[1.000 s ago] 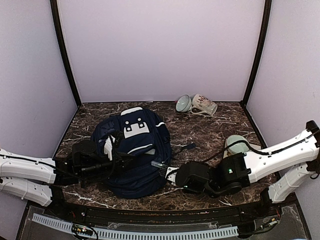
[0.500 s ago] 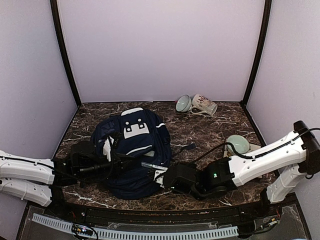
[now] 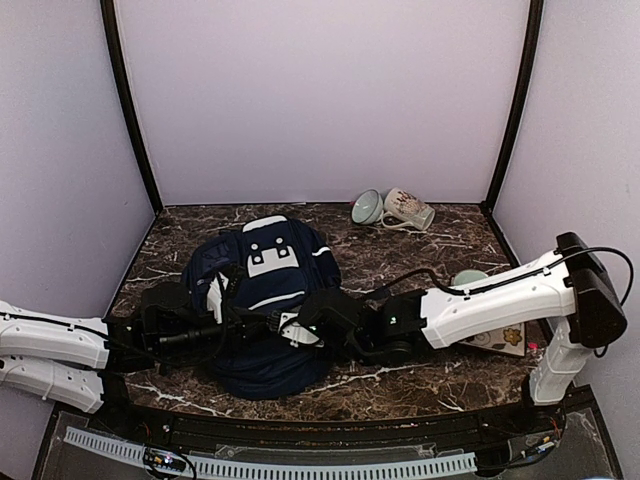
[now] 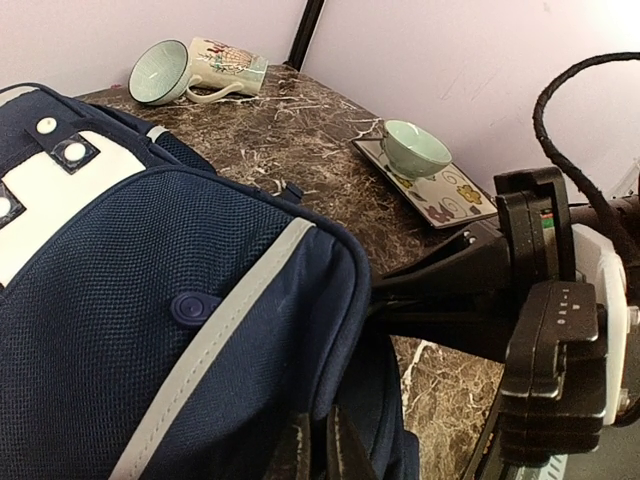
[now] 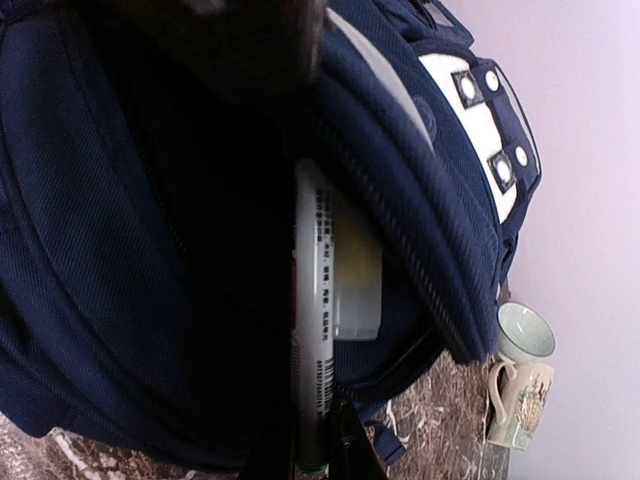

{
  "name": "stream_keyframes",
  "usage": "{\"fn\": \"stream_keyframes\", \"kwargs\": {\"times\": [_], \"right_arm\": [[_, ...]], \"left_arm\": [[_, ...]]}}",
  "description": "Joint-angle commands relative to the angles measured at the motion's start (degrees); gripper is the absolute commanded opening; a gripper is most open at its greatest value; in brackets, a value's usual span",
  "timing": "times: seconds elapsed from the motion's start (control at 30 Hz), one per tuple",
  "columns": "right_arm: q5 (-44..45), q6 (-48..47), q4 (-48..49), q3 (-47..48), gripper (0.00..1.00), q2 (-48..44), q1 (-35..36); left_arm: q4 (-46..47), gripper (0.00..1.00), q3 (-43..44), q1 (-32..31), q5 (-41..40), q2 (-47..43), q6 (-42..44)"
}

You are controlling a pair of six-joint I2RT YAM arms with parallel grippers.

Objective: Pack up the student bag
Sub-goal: Place the pen in the upper front pocket of the bag.

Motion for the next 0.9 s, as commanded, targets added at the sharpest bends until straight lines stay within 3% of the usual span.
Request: {"fn": "stream_keyframes", "kwargs": {"times": [0.0,0.23,0.67,0.87], "right_arm": [[-6.86,-1.42,5.62,5.64,0.00,1.47,-1.77],[-14.76,-1.54,12.19,6.59,0.03,3.89,-3.50],[-12.06,-1.68,34.17,-0.64,0.08,5.59,-4.93],[-13.05,0.91,37.28,-3.19,0.27,6.43,-5.30]], "left_arm": [[2.73,0.00,0.00,-1.00,2.19,-0.81,-0.30],[2.66,0.00,0.14,-1.11,2.02,-0.65,-0.15],[2.47,0.00,0.14,-1.29,1.75,-0.75,-0.21],[2.43,0.00,0.10,-1.31,1.55,-0.76,-0.22]]}}
